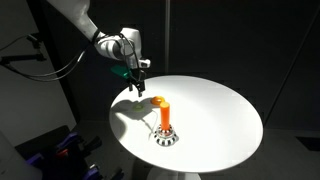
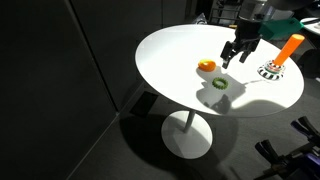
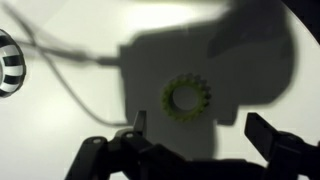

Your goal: Pick up the lime green ring and put it on the ring holder

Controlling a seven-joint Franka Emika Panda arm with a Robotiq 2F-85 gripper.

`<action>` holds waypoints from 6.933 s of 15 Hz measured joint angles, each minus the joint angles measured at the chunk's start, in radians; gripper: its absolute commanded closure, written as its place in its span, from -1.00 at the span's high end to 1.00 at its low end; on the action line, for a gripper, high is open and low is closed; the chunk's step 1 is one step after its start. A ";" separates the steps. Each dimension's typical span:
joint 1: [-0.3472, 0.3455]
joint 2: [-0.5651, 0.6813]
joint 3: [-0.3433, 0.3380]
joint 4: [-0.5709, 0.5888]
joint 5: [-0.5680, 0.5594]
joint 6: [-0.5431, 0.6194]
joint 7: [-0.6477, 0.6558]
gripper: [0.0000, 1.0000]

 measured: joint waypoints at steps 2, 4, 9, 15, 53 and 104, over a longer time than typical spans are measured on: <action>0.006 0.043 -0.002 0.021 0.000 0.016 0.000 1.00; 0.014 0.083 -0.009 0.040 0.000 0.036 0.000 1.00; 0.052 0.173 -0.039 0.087 -0.025 0.072 0.022 1.00; 0.099 0.238 -0.076 0.135 -0.061 0.077 0.065 1.00; -0.009 0.025 -0.144 0.190 -0.069 -0.208 0.077 -0.11; -0.244 -0.157 -0.251 0.038 -0.087 -0.175 -0.047 -0.11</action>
